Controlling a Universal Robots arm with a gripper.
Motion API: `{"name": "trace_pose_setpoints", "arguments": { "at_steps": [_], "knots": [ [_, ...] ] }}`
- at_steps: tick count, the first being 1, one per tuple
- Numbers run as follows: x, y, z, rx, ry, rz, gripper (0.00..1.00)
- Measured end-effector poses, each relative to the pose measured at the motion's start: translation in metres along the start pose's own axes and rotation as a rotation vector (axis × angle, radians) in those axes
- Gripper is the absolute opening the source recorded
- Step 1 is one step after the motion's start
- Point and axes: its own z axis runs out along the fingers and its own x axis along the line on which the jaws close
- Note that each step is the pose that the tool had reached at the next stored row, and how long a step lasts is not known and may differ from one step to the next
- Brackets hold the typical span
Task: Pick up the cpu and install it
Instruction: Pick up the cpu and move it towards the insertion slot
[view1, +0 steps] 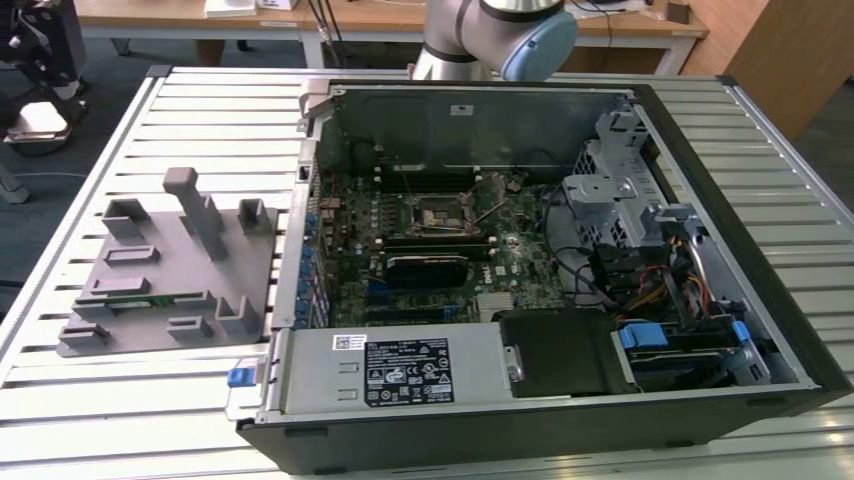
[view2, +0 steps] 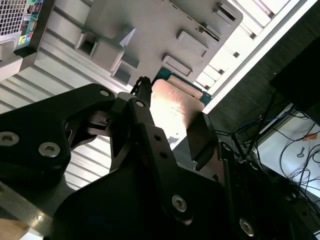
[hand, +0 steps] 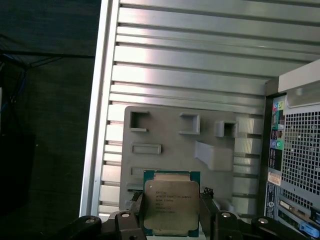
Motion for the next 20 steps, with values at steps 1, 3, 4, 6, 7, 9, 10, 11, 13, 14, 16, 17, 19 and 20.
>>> {"name": "trace_pose_setpoints", "arguments": {
  "at_steps": [1,3,4,6,7,9,10,11,13,14,16,17,19,20],
  "knots": [
    [-0.0008,-0.0001,0.0,0.0,0.0,0.0,0.53],
    [-0.0022,-0.0001,0.0,0.0,-0.0001,0.0,0.53],
    [-0.0029,-0.0002,0.0001,0.0,-0.0001,0.0,0.53],
    [-0.0042,-0.0003,0.0,0.0,0.0,0.0,0.53],
    [-0.0047,-0.0003,0.0,0.0001,0.0,0.0,0.53],
    [-0.0058,-0.0004,0.0,0.0001,0.0,0.0,0.53],
    [-0.0062,-0.0004,0.0,0.0,0.0,0.0,0.53],
    [-0.0067,-0.0004,0.0,0.0,0.0,0.0,0.53],
    [-0.0078,-0.0004,0.0,0.0,0.0,0.0,0.53],
    [-0.0084,-0.0005,0.0,0.0,0.0,0.0,0.53],
    [-0.0099,-0.0006,0.0,0.0,0.0,0.0,0.53],
    [-0.0109,-0.0006,0.0,0.0,0.0,0.0,0.53],
    [-0.013,-0.0007,0.0001,0.0,0.0,0.0,0.53],
    [-0.0139,-0.0008,0.0001,0.0,0.0,0.0,0.53]
  ]
}}
